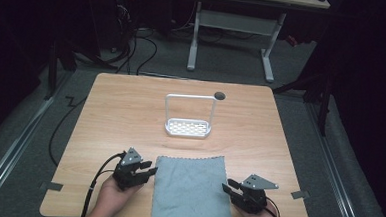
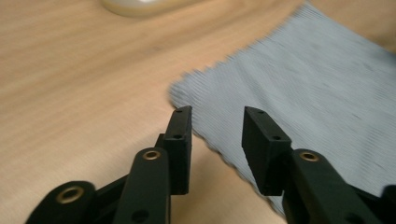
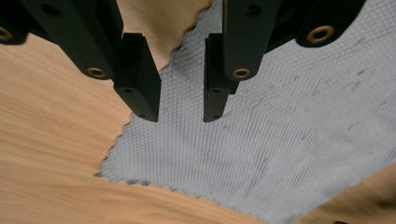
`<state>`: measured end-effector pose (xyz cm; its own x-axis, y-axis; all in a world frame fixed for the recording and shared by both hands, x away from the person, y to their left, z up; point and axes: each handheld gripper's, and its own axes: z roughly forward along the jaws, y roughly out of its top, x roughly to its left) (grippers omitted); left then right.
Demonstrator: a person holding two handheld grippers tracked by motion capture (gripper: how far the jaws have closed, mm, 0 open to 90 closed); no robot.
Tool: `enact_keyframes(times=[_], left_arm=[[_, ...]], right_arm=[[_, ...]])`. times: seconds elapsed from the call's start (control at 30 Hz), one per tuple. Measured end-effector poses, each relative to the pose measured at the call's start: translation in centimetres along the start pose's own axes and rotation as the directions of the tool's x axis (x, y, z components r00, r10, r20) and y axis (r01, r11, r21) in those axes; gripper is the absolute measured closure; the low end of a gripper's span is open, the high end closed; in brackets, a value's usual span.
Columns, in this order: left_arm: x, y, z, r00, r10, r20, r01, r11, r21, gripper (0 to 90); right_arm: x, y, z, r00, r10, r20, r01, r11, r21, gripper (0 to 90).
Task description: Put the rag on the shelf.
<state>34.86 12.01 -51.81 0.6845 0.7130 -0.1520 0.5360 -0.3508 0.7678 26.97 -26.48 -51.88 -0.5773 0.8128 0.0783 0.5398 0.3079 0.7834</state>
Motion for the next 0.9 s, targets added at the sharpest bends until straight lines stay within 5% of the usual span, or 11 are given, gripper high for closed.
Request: enact_keyframes(times=[0.17,0.27,0.4,0.43,0.5,0.6,0.77,0.8,0.9], left_arm=[[0.2,1.0,2.3,0.9978,-0.044,-0.049,0.045,0.9987,0.023,55.0],[0.2,1.4,3.6,0.992,-0.095,-0.083,0.098,0.9947,0.033,60.6],[-0.4,1.2,3.7,0.9944,-0.066,-0.083,0.068,0.9974,0.025,69.4],[-0.6,0.9,3.7,0.9957,-0.038,-0.084,0.039,0.9991,0.016,76.9],[-0.6,0.8,3.6,0.9961,-0.041,-0.078,0.042,0.999,0.014,84.4],[-0.5,0.7,3.6,0.9968,-0.05,-0.062,0.05,0.9987,0.011,88.7],[-0.5,0.6,3.6,0.998,-0.042,-0.047,0.043,0.999,0.01,88.7],[-0.4,0.6,3.6,0.9982,-0.044,-0.041,0.045,0.9989,0.01,88.7],[-0.4,0.6,3.6,0.9984,-0.043,-0.036,0.043,0.999,0.011,88.7]], right_arm=[[-0.3,0.2,0.1,0.9994,0.024,0.026,-0.023,1.0,-0.021,67.7],[-0.6,0.4,0.0,0.9993,0.033,0.02,-0.032,0.999,-0.038,67.0],[-0.7,0.5,0.1,0.999,0.038,0.024,-0.037,0.998,-0.051,61.5],[-0.8,0.7,0.3,0.9983,0.052,0.027,-0.051,0.997,-0.056,57.7],[-0.9,0.9,0.6,0.9976,0.061,0.033,-0.059,0.997,-0.057,55.7],[-1.7,2.5,2.7,0.9937,0.088,0.069,-0.086,0.996,-0.034,49.4],[-3.0,4.2,5.4,0.9869,0.127,0.099,-0.127,0.992,-0.01,53.1],[-3.3,4.9,6.7,0.9839,0.133,0.119,-0.138,0.99,0.034,53.3],[-2.9,5.1,7.7,0.9838,0.075,0.163,-0.088,0.993,0.073,58.3]])
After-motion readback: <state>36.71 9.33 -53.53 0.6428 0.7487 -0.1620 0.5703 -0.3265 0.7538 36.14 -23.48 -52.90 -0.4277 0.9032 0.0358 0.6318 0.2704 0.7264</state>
